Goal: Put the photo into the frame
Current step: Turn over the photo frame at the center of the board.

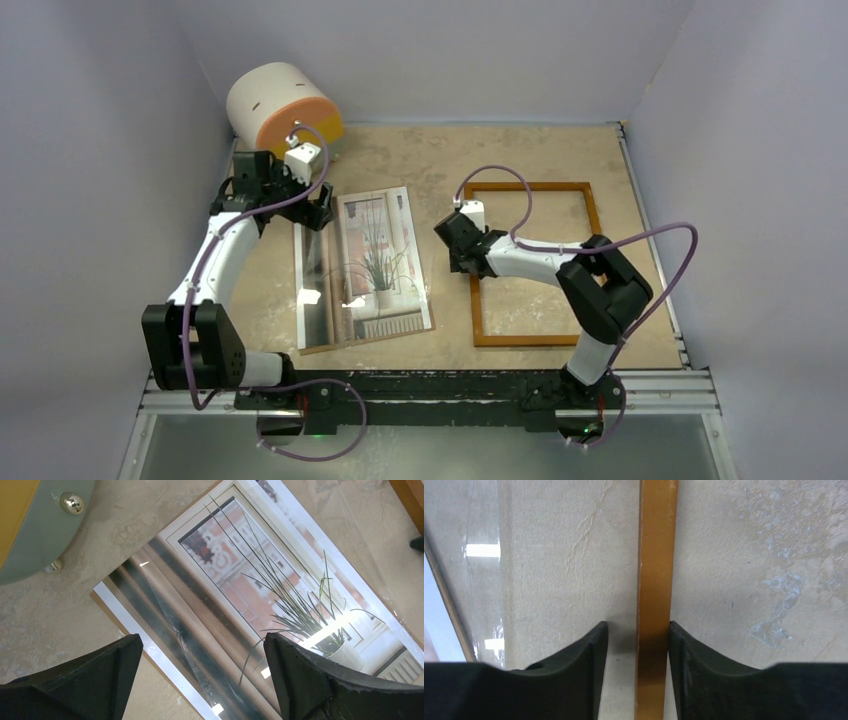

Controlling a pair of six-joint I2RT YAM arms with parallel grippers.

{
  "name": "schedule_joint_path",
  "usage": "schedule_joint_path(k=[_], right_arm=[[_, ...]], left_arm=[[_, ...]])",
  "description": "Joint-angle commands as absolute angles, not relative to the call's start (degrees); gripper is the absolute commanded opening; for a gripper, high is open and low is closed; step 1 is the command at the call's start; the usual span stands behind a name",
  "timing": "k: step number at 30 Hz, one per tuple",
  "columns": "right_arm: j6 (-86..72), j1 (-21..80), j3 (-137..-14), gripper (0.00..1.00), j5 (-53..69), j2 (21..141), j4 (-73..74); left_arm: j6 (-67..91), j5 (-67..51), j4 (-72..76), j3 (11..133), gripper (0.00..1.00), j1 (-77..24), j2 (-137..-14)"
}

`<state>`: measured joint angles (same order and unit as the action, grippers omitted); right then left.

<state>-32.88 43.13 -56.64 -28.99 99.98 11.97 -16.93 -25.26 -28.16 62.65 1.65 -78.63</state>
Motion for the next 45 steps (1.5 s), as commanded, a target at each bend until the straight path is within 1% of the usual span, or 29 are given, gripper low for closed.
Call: schedule_joint_path(k=[1,3,8,10,12,15,20,25,28,32,38,45], right_arm=[[-35.63,43.15,-55.54,0.41,-30.38,102.75,12.94],[-36.09,43.15,-55.5,0.31,-30.14,103.12,12.75],[-37.15,43.16,-57.91,0.11,-27.97,102.82,14.05],[-37.18,43.36,-60.4,0.05,-26.38,101.73,15.13],[-37.19,43.71,-63.51,0.01,-24.62,100.01,16.22],[-37.23,44.09,-69.71,0.0,-21.28,97.04,18.45],[-38.73,44.12,-76.55,0.0,-14.79,91.52,20.55],[-40.36,44.12,-80.86,0.0,-8.41,87.38,21.08],[-44.39,44.12,-82.13,0.0,-0.62,85.21,20.0],[-47.58,44.13,-84.93,0.0,4.61,83.99,18.18],[-53.43,44.08,-87.03,0.0,12.04,83.76,13.55],[-63.0,43.0,-82.65,0.0,16.85,82.12,2.02]], left_arm=[[-15.73,-26.49,-27.89,62.14,1.0,1.85,-75.64],[-15.86,-26.47,-28.54,62.29,1.0,1.89,-75.56],[-14.7,-28.54,-29.86,62.33,1.0,1.85,-75.44],[-13.91,-30.02,-30.62,62.15,1.0,1.85,-75.49],[-13.63,-31.61,-31.54,61.93,1.0,1.85,-75.43],[-13.48,-32.1,-31.99,61.62,1.0,1.85,-75.12],[-12.52,-32.39,-33.0,62.04,1.0,1.85,-74.77],[-9.85,-35.32,-31.57,61.79,1.0,1.58,-74.44],[-7.41,-34.74,-29.33,62.44,1.0,0.52,-74.68],[-6.07,-33.96,-28.7,65.08,1.0,-1.62,-74.87],[-5.04,-31.99,-28.9,68.84,1.0,-4.22,-75.06],[-2.53,-29.92,-27.23,73.58,1.0,-6.04,-75.86]])
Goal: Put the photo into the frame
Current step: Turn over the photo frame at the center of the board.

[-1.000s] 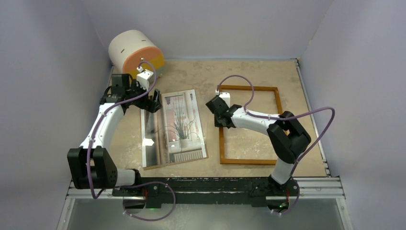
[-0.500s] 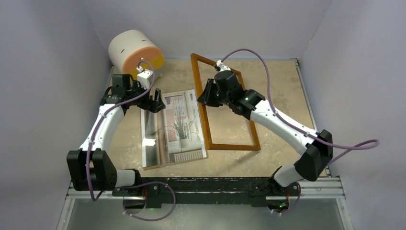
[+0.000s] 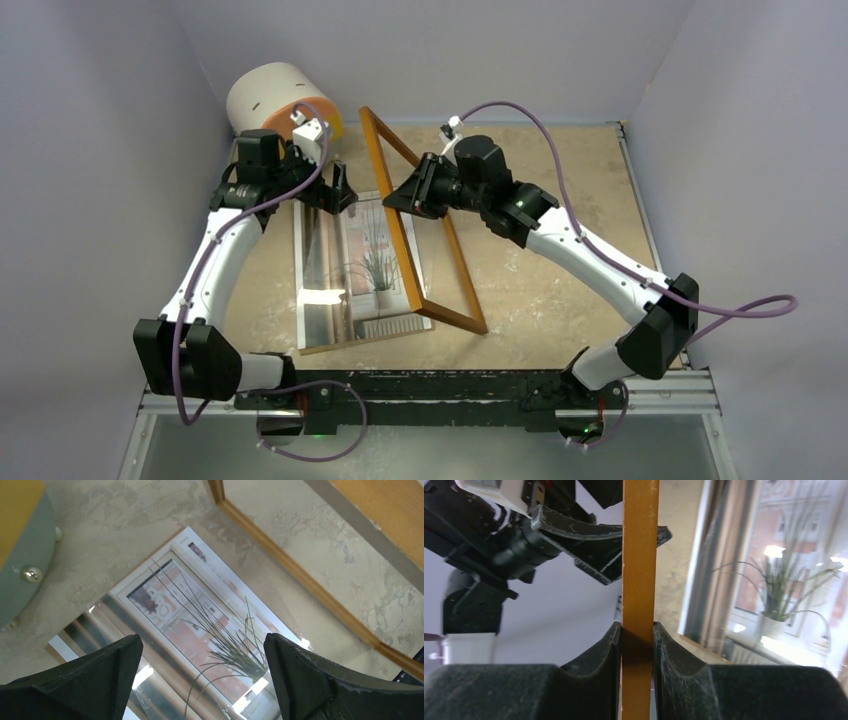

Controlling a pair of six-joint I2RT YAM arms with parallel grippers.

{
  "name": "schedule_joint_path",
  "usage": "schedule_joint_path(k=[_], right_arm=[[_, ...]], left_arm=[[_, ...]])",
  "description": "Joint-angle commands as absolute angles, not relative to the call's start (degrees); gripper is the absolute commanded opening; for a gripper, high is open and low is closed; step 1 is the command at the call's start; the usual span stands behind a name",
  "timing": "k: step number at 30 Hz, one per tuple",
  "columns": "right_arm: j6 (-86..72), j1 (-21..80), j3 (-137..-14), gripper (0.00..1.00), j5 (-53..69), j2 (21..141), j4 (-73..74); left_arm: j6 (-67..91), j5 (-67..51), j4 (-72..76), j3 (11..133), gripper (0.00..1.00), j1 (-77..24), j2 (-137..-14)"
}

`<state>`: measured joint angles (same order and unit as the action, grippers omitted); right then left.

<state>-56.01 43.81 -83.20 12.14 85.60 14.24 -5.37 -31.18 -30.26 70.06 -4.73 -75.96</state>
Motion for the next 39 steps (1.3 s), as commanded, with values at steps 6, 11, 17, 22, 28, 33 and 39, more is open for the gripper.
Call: schedule_joint_path(k=[6,11,17,22,28,33,39], right_arm=[[-68.36,40.88,-76.38,0.0,18.3,79.88,-5.26],[-73.96,37.8,-68.19,0.0,21.35,78.0,-13.75],[-74.48,35.0,-65.59,0.0,24.02,77.85,-14.03],[-70.17,33.06,-67.37,0.24,24.72,77.81,-5.97],[-60.87,31.86,-72.26,0.62,22.97,77.59,5.68],[-49.68,31.73,-79.03,0.74,17.13,77.87,18.03],[-38.04,31.73,-88.34,0.74,8.82,79.88,31.08]], left_arm=[[1.81,-27.86,-23.83,73.58,1.0,-9.52,-75.74],[4.97,-28.95,-19.45,73.53,1.0,-10.87,-75.89],[7.12,-26.44,-17.04,77.12,1.0,-15.6,-79.36],[7.0,-21.22,-16.87,82.29,1.0,-20.49,-83.05],[5.62,-17.79,-18.38,87.82,1.0,-23.42,-87.99],[4.56,-16.38,-17.74,89.37,1.0,-25.25,-89.39],[3.99,-15.29,-17.47,90.16,1.0,-27.31,-91.04]])
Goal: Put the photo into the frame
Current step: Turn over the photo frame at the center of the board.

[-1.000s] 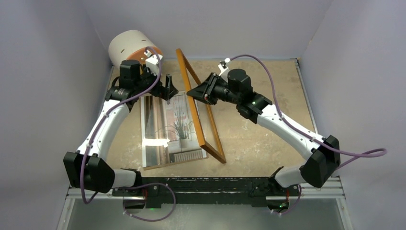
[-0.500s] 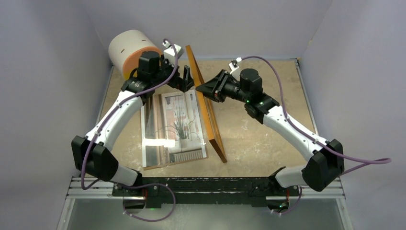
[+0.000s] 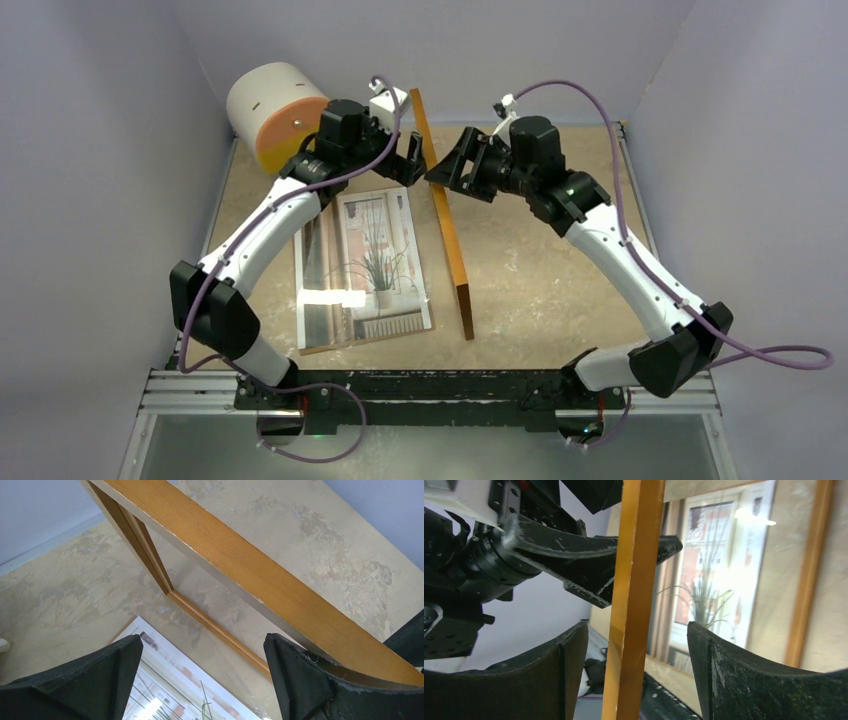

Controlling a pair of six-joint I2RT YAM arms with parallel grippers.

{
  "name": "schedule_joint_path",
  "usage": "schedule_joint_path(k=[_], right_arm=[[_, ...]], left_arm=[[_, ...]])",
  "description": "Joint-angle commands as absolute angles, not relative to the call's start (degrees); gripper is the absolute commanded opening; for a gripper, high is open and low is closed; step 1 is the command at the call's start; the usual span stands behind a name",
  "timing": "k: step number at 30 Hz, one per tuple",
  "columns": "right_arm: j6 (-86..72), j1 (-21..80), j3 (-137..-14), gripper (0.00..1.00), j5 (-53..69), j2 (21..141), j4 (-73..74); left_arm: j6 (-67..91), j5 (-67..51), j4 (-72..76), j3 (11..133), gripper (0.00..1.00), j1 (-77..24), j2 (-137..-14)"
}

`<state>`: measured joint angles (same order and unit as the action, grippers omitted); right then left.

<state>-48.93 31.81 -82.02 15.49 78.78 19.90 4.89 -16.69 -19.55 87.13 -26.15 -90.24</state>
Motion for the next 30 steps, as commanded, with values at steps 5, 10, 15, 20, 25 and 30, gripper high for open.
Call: schedule_joint_path(k=[5,10,15,20,25,30], right_arm=[[-31.9,31.73,-93.25,0.65,4.77,81.53,37.51],[-27.55,31.73,-96.36,0.61,2.41,83.21,41.39],[-25.56,31.73,-97.95,0.58,0.19,83.89,42.99],[-23.82,31.73,-100.41,0.46,-3.17,84.98,45.76],[-21.05,31.73,-100.49,0.34,-10.92,84.12,48.38],[-18.97,31.66,-97.12,0.25,-21.47,83.62,49.99]], left_arm=[[2.84,-14.69,-17.83,92.79,1.0,-28.29,-94.08],[2.73,-15.24,-18.33,96.22,1.0,-29.05,-96.85],[2.06,-14.77,-19.74,101.38,1.0,-30.83,-100.95],[1.14,-13.42,-22.18,106.05,1.0,-32.02,-104.69],[0.27,-11.31,-24.07,102.57,1.0,-31.92,-103.68],[-5.13,-8.5,-24.62,94.35,1.0,-31.9,-101.23]])
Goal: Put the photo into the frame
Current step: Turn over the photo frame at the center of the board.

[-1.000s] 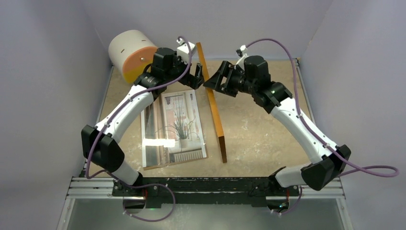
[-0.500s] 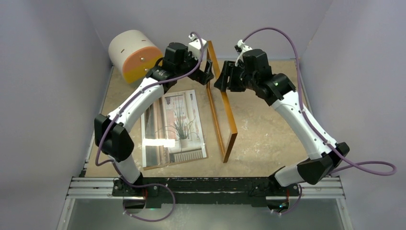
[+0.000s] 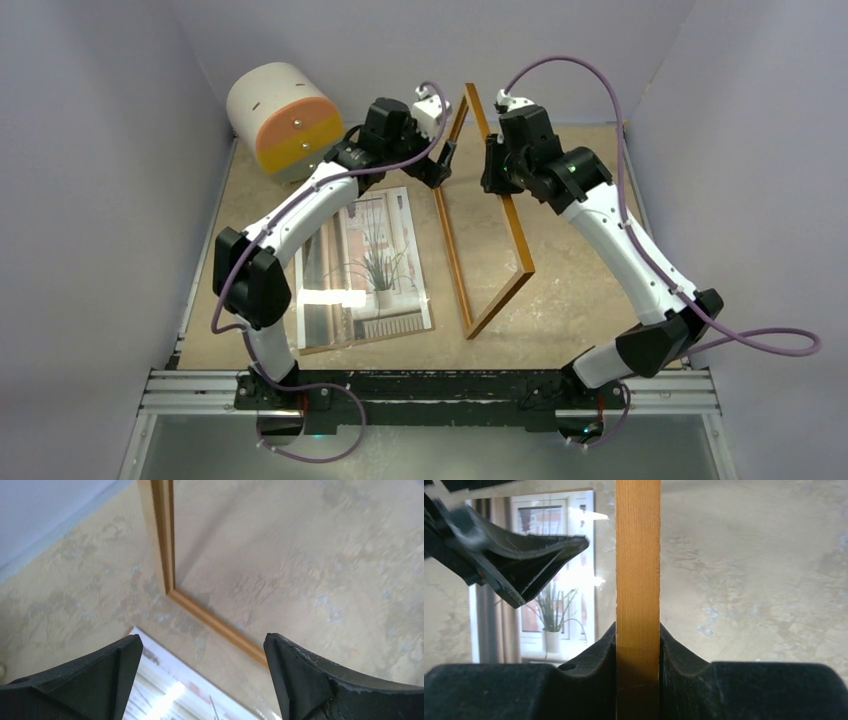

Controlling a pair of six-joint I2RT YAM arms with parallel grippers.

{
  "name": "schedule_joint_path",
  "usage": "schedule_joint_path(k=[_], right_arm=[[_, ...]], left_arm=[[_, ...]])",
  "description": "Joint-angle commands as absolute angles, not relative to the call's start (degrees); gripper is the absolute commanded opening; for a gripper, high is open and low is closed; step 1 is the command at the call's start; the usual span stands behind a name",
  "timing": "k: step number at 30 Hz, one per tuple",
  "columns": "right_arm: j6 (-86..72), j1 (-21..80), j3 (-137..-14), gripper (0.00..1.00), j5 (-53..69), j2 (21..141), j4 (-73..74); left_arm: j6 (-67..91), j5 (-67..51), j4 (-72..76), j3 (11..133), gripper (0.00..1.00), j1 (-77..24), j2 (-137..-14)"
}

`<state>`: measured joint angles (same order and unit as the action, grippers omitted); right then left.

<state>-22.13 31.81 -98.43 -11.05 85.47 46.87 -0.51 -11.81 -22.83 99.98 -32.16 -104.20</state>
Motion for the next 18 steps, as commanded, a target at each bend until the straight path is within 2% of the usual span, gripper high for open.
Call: schedule_joint_path(k=[1,3,9,18], right_arm=[[-18.58,31.64,-95.81,0.22,-23.51,83.49,50.18],[-18.76,31.53,-93.44,0.19,-27.75,83.58,51.27],[-19.24,30.08,-83.23,0.19,-31.86,81.24,49.07],[-18.07,27.38,-73.06,0.14,-25.34,83.29,43.73]], left_arm=[[-6.18,-7.33,-24.35,92.53,1.0,-31.86,-100.94],[-7.86,-5.69,-23.74,89.2,1.0,-31.9,-100.66],[-10.78,-3.61,-21.4,81.79,1.0,-31.84,-100.29],[-11.1,-2.74,-20.39,78.98,1.0,-31.86,-99.71]])
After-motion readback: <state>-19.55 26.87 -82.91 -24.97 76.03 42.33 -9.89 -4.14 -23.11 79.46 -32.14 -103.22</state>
